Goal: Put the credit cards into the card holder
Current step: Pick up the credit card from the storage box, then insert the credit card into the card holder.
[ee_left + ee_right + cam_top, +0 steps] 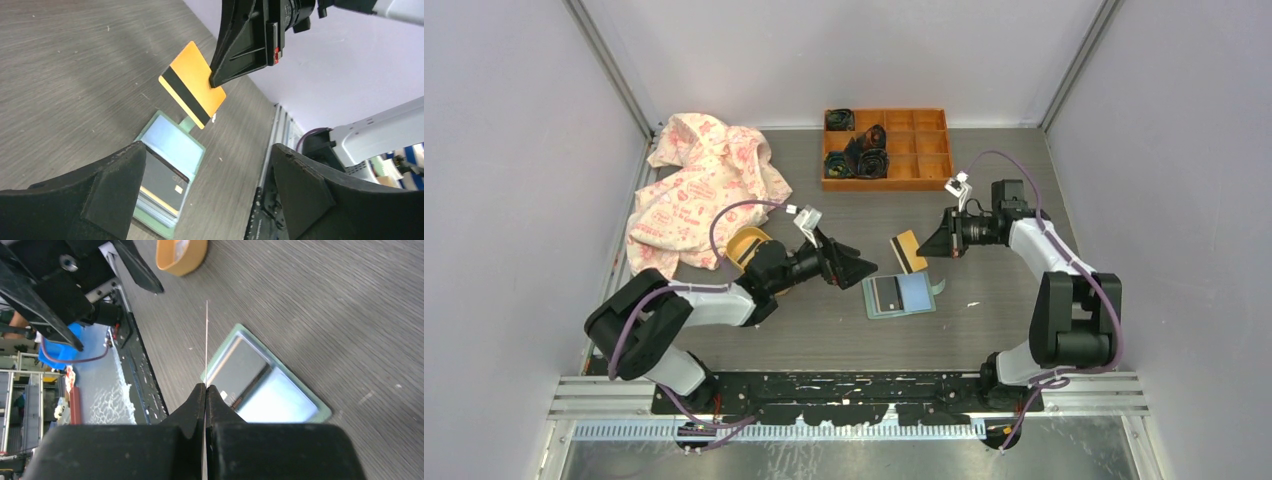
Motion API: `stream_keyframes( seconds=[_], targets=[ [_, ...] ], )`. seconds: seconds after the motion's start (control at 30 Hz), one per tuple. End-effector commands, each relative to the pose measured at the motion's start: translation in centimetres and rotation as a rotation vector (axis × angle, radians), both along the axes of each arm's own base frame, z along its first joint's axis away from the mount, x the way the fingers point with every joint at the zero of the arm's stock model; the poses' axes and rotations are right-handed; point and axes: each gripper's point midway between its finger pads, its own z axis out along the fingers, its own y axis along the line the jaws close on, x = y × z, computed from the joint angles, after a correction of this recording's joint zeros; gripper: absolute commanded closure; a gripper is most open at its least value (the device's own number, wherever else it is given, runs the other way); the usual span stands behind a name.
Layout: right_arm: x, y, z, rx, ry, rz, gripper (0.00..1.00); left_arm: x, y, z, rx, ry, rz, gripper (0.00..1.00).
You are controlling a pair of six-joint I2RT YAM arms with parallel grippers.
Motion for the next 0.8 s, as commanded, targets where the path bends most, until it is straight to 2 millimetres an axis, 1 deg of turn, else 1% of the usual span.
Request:
stream_keyframes(
  seconds=[0.0,0.03,0.1,0.2,0.27,0.33,0.4,0.53,0.63,0.7,0.77],
  targets=[
    [0.7,2.0,4.4,0.083,-0.068,-0.027,0.99,-0.7,0.7,3.1,-0.190,-0.037,0.005,0.03],
    [0.5,2.3,5.0,0.100,-0.077,-0.021,0.99,-1.0,0.7,3.8,-0.244,-0.042,-0.012,0.04],
    [-0.4,3.8,5.5,0.111,-0.098,0.027,0.99,-1.2,0.6,3.3,-0.271,0.014,-0.032,0.10],
    [-1.6,5.2,6.2,0.128,-0.098,0.077,0.99,-1.3,0.1,3.5,-0.280,0.028,-0.058,0.16],
    [-2.1,5.8,6.5,0.131,-0.105,0.099,0.99,-1.6,0.1,4.4,-0.289,0.002,-0.071,0.20],
    [-2.5,6.2,6.9,0.142,-0.109,0.116,0.99,-1.8,0.3,5.4,-0.303,-0.025,-0.078,0.22],
    [-3.1,6.7,7.4,0.157,-0.116,0.146,0.99,-2.0,0.3,6.2,-0.317,-0.040,-0.083,0.27],
    [-4.4,7.7,8.1,0.177,-0.133,0.202,0.99,-1.9,-0.1,6.0,-0.322,-0.009,-0.101,0.43],
    [-4.6,7.9,8.1,0.176,-0.133,0.212,0.99,-2.0,-0.2,6.1,-0.326,-0.002,-0.106,0.55],
    [-4.7,8.1,7.8,0.171,-0.127,0.215,0.99,-2.1,-0.3,6.6,-0.333,-0.010,-0.115,0.70],
    [-4.8,8.4,7.5,0.167,-0.121,0.222,0.99,-2.2,-0.3,7.0,-0.339,-0.018,-0.127,0.77]
  ],
)
